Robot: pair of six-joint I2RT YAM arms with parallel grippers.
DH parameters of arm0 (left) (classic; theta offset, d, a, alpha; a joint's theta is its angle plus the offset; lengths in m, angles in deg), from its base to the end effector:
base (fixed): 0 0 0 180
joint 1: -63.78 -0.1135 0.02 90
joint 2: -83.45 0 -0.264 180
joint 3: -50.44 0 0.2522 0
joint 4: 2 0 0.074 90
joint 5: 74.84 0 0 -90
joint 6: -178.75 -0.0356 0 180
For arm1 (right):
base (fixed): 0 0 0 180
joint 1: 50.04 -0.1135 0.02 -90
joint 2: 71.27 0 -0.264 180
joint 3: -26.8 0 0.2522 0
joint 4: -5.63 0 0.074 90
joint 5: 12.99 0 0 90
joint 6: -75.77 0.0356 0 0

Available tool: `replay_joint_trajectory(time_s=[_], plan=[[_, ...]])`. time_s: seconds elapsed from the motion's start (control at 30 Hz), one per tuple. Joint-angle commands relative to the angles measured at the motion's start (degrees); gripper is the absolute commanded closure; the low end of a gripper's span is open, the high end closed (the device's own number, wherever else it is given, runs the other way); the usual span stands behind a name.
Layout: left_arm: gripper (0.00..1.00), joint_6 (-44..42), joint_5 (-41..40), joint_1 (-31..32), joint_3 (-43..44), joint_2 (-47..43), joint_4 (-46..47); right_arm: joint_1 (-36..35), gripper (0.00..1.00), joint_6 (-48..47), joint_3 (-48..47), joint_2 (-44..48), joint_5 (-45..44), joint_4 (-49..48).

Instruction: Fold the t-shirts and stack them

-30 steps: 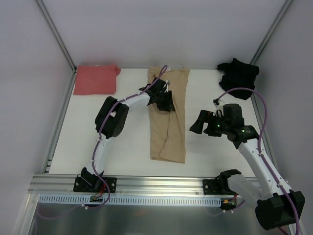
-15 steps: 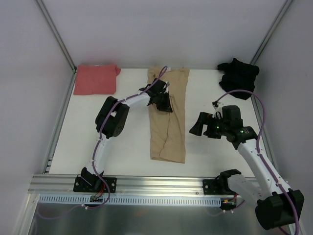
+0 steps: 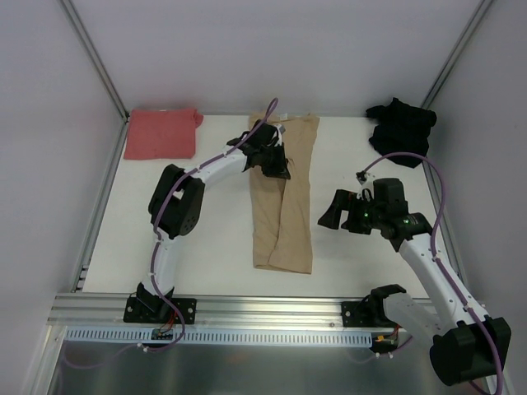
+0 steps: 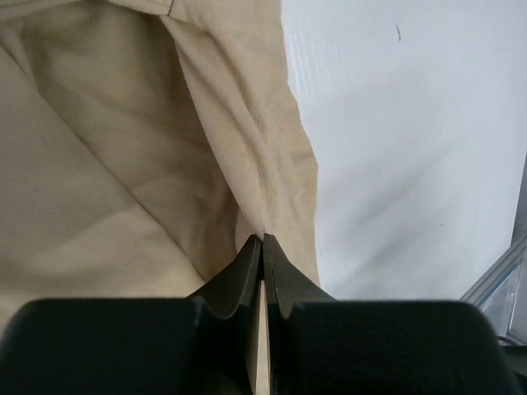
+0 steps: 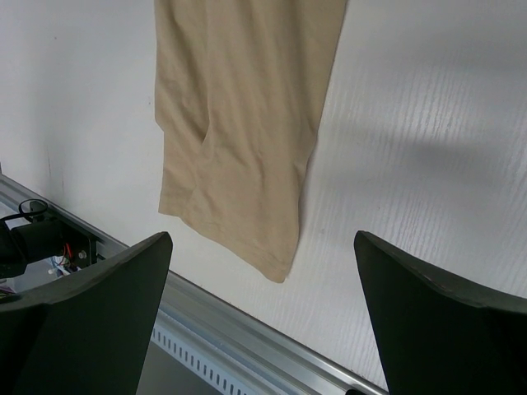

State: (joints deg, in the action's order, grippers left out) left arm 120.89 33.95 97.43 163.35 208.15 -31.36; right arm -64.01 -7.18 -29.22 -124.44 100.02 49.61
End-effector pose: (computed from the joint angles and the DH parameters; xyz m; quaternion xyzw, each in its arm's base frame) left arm 0.4084 -0.2856 0.2081 0.0793 0.8973 -0.3464 0.2618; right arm 0.1850 0.0604 0.2671 -0.1362 0.8855 0.2525 0.3654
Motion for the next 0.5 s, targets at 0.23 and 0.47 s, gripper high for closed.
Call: replay_joint_trajectory(time_s=[0.23, 0.47], plan=[[1.0, -1.2, -2.09, -0.16, -3.35, -5.26, -1.81, 0.27, 0.01, 0.51, -0.1, 0.52, 1.34, -1.48], [1.0, -0.5, -2.44, -0.25, -6.95, -5.53, -1.11, 0.35, 0.01, 0.6, -0.19, 0.61, 1.52, -1.39]])
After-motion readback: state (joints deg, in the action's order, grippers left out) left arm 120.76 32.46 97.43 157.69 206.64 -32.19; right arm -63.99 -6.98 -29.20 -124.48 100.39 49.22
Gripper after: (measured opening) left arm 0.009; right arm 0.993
